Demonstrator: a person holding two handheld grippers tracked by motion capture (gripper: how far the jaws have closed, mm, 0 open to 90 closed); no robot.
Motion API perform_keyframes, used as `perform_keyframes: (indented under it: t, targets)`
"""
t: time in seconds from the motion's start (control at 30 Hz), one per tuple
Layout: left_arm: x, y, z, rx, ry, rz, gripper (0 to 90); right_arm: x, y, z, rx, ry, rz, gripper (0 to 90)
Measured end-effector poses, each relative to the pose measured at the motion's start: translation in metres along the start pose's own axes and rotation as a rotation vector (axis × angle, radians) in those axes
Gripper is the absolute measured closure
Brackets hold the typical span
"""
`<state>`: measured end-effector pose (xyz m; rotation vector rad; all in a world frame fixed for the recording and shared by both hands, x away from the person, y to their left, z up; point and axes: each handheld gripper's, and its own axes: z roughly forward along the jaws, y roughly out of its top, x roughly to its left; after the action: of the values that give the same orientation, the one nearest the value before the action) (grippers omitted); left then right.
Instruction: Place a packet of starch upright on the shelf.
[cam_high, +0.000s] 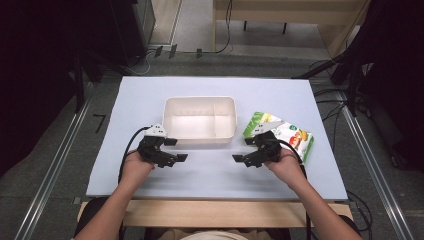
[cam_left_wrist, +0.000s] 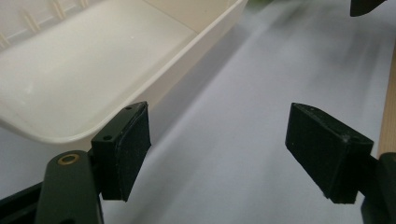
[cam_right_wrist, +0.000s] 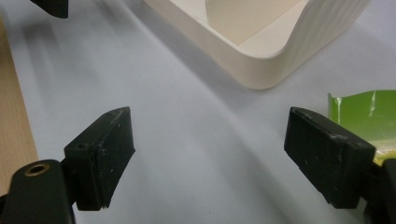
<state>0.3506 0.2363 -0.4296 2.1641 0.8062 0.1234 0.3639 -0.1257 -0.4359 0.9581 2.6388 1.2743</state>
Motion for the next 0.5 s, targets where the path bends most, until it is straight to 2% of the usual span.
perform_keyframes:
  t: [0.17, 0.5]
  targets:
    - [-0.0011, 0.0010, 0.0016, 0.016, 0.000, 0.004, 22.8, -0.0009, -0.0001, -0.0010, -0.005, -0.005, -0.004, 16.2]
    - [-0.0010, 0.0007, 0.0013, 0.003, -0.003, 0.005, 22.7, -0.0005, -0.0030, 0.0010, 0.007, 0.009, 0.005, 15.9]
